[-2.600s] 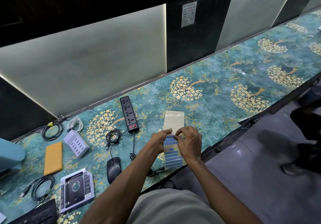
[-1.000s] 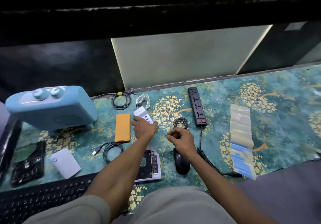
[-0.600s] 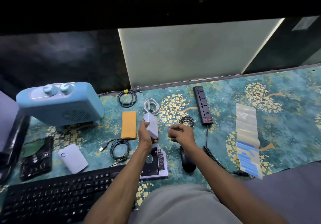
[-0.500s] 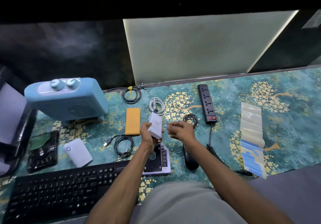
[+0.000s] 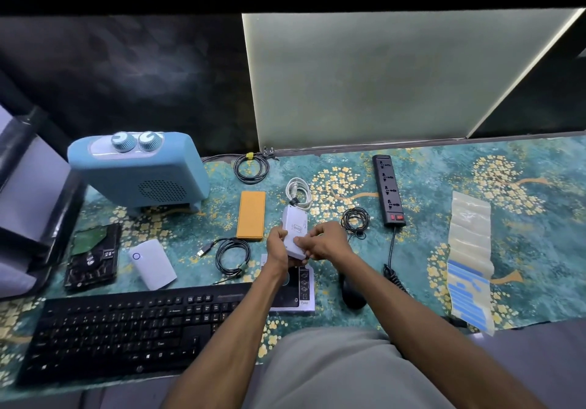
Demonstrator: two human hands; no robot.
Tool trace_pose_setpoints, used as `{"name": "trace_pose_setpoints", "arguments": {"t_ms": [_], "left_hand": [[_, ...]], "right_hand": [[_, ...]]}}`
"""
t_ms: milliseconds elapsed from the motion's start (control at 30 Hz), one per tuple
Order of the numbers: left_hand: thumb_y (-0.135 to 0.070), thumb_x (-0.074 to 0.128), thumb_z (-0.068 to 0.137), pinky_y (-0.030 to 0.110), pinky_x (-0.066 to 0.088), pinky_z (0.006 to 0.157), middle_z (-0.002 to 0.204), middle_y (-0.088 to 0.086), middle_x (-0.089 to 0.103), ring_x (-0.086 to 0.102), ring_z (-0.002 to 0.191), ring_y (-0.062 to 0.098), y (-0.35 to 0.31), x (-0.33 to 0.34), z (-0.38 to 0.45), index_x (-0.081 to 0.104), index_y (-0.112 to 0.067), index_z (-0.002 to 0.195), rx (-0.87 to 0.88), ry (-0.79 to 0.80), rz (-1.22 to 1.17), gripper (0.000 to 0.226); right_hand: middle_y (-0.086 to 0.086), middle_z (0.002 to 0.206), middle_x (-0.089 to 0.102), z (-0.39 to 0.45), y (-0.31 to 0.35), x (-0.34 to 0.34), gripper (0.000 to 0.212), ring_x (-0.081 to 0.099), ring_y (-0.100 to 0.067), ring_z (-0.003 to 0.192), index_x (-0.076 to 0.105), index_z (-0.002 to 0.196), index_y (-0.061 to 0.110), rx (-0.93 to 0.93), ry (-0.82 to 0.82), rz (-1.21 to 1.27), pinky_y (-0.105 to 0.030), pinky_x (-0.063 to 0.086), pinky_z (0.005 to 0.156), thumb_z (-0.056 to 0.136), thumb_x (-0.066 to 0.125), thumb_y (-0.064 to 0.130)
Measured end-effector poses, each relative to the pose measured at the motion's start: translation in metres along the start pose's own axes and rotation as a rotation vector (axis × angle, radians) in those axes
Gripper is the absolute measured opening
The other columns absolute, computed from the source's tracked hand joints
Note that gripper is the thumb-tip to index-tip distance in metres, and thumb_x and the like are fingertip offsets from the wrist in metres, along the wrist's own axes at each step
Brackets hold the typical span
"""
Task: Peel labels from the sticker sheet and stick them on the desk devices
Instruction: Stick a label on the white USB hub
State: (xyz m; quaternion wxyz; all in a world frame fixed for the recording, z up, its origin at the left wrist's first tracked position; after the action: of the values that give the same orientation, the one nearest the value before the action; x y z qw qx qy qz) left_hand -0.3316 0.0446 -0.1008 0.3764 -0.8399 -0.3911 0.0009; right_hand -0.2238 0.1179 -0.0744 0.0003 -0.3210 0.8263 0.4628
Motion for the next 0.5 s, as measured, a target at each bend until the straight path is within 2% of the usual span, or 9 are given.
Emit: {"name": "trace_pose_setpoints", "arguments": {"t_ms": [67, 133, 167, 233, 267, 300, 367, 433, 500], "left_hand": [[-0.024, 0.028, 0.1, 0.026, 0.04, 0.044, 0.069, 0.014, 0.062, 0.053, 0.048, 0.025, 0.003, -0.004, 0.005, 0.057, -0.005, 0.091, 0.015, -0.021, 0.032, 0.035], [-0.027, 0.031, 0.102, 0.031, 0.043, 0.054, 0.095, 0.02, 0.06, 0.055, 0.066, 0.028, 0.001, -0.003, 0.012, 0.054, -0.007, 0.112, 0.08, -0.05, 0.15, 0.032], [-0.028, 0.031, 0.103, 0.034, 0.048, 0.062, 0.11, 0.02, 0.059, 0.058, 0.077, 0.029, -0.002, 0.0, 0.014, 0.049, -0.009, 0.128, 0.128, -0.055, 0.265, 0.036], [-0.037, 0.028, 0.102, 0.047, 0.052, 0.092, 0.146, 0.015, 0.049, 0.059, 0.112, 0.034, -0.008, 0.009, 0.013, 0.024, -0.022, 0.156, 0.222, -0.079, 0.644, 0.056], [-0.044, 0.026, 0.101, 0.053, 0.046, 0.104, 0.158, 0.015, 0.039, 0.054, 0.127, 0.038, -0.009, 0.016, 0.011, 0.012, -0.03, 0.16, 0.242, -0.085, 0.844, 0.062], [-0.051, 0.025, 0.1, 0.055, 0.042, 0.11, 0.163, 0.019, 0.03, 0.049, 0.134, 0.042, -0.009, 0.024, 0.008, 0.001, -0.035, 0.161, 0.244, -0.086, 1.02, 0.067], [-0.059, 0.031, 0.098, 0.053, 0.041, 0.109, 0.164, 0.029, 0.019, 0.047, 0.136, 0.047, -0.01, 0.036, 0.007, -0.009, -0.035, 0.161, 0.235, -0.09, 1.278, 0.078], [-0.058, 0.043, 0.097, 0.049, 0.045, 0.101, 0.163, 0.031, 0.015, 0.05, 0.131, 0.048, -0.012, 0.048, 0.006, -0.009, -0.032, 0.162, 0.237, -0.093, 1.418, 0.087], [-0.058, 0.05, 0.095, 0.045, 0.048, 0.093, 0.161, 0.031, 0.018, 0.055, 0.123, 0.047, -0.009, 0.059, 0.005, -0.007, -0.029, 0.163, 0.271, -0.093, 1.509, 0.093]], "right_hand": [[-0.017, 0.056, 0.068, 0.0, -0.003, -0.003, 0.035, 0.059, -0.016, 0.04, 0.069, 0.075, -0.016, -0.004, -0.005, -0.054, -0.025, 0.047, 0.043, 0.078, 0.088, 0.014], [-0.019, 0.064, 0.072, 0.002, -0.011, -0.01, 0.026, 0.059, -0.011, 0.04, 0.07, 0.071, -0.009, 0.021, -0.045, -0.114, -0.025, 0.048, 0.044, 0.074, 0.089, 0.008], [-0.015, 0.066, 0.073, 0.003, -0.016, -0.011, 0.022, 0.061, -0.009, 0.042, 0.069, 0.068, -0.002, 0.035, -0.065, -0.152, -0.026, 0.051, 0.046, 0.072, 0.089, 0.006], [-0.009, 0.062, 0.072, 0.002, -0.028, -0.014, 0.02, 0.064, -0.015, 0.048, 0.069, 0.066, 0.007, 0.073, -0.09, -0.185, -0.035, 0.059, 0.056, 0.072, 0.088, 0.011], [-0.008, 0.06, 0.072, 0.002, -0.033, -0.016, 0.018, 0.064, -0.019, 0.049, 0.07, 0.065, 0.009, 0.084, -0.1, -0.174, -0.04, 0.061, 0.061, 0.074, 0.085, 0.014], [-0.009, 0.059, 0.071, 0.002, -0.037, -0.019, 0.017, 0.064, -0.021, 0.05, 0.07, 0.064, 0.009, 0.094, -0.117, -0.16, -0.044, 0.062, 0.064, 0.076, 0.08, 0.015], [-0.008, 0.058, 0.07, 0.004, -0.044, -0.029, 0.018, 0.063, -0.024, 0.051, 0.069, 0.061, 0.006, 0.102, -0.173, -0.132, -0.048, 0.063, 0.065, 0.076, 0.069, 0.016], [-0.008, 0.055, 0.065, 0.009, -0.053, -0.041, 0.018, 0.059, -0.025, 0.051, 0.066, 0.057, 0.01, 0.1, -0.229, -0.107, -0.048, 0.062, 0.062, 0.073, 0.062, 0.018], [-0.011, 0.061, 0.07, 0.016, -0.067, -0.055, 0.016, 0.066, -0.028, 0.055, 0.065, 0.061, 0.006, 0.114, -0.281, -0.056, -0.052, 0.064, 0.064, 0.071, 0.06, 0.019]]}}
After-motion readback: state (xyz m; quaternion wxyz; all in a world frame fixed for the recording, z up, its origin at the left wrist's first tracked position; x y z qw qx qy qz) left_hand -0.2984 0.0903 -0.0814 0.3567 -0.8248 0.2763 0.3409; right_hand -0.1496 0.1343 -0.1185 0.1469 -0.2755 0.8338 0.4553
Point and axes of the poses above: each hand's wrist, its own z-axis towards the middle knuckle, its own x-axis out of the palm, y = z × x, the point moved 8 cm from there along z, towards the middle knuckle
